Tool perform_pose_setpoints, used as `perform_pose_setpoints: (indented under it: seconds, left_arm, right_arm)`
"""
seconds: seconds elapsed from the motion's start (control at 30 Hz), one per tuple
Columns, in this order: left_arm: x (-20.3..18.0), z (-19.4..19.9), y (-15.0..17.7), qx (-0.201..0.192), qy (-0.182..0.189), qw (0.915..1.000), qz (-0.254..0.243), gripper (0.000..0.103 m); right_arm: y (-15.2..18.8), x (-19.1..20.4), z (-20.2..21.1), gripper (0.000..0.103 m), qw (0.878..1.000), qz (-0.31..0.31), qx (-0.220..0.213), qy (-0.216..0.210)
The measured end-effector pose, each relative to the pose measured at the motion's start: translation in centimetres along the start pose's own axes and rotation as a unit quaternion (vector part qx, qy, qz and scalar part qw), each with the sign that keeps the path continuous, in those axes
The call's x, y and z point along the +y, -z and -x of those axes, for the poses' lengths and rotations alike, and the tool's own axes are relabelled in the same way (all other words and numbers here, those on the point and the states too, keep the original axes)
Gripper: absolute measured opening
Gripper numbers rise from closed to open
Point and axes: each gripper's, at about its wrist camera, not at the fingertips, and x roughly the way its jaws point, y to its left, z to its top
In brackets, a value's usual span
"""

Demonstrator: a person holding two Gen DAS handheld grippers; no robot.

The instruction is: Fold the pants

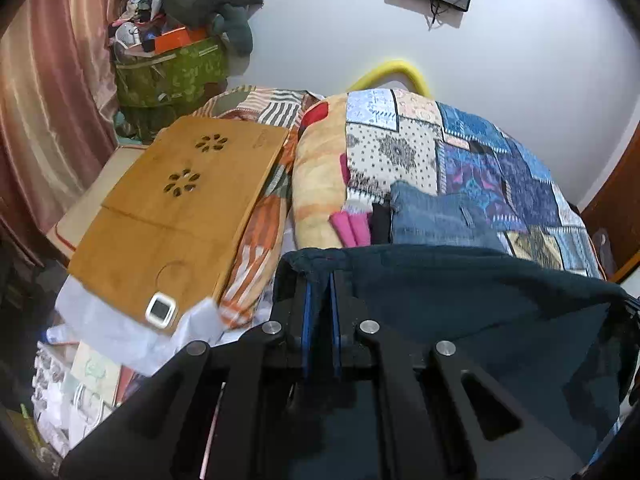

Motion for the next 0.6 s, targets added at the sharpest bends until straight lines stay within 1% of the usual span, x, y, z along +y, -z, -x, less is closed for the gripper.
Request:
perform_pose_setpoints:
  seconds: [0.07,0.2,0.3,0.43,0.53,0.6]
  left_arm:
    - [0.6,1.4,1.6,0.001,0.003,1.0000,0.003,0.008]
    - [1.8,4.5,4.8,0.000,0.003,1.0000,0.008,0.008]
    - [2.5,6.2,6.8,0.000,-0.007,1.0000,0.004,0.008]
    - [3.3,7.3,9.1,0.006,-0.019,0.9998,0.004,0.009]
    - [3.9,7.6,10.8,0.014,-0.026,0.9996,0.000,0.009]
    - [4.1,7.5,12.3,0.024,-0.037,0.9990,-0.004,0.010]
  right_arm:
    - [1.1,1.2,1.3,0.005,1.000,0.006,-0.001,-0.007]
    - [2.4,2.6,3.3,0.006,1.000,0.001,-0.009,-0.027]
    - [3.6,4.1,4.8,0.006,0.999,-0.002,-0.013,-0.043]
    - [5.6,6.1,5.6,0.006,0.998,-0.008,-0.009,-0.057]
    - [7.1,7.4,5.7,0.006,0.998,-0.011,-0.005,-0.060]
    - [8.1,8.1,5.5,0.006,0.998,-0.014,0.001,-0.064]
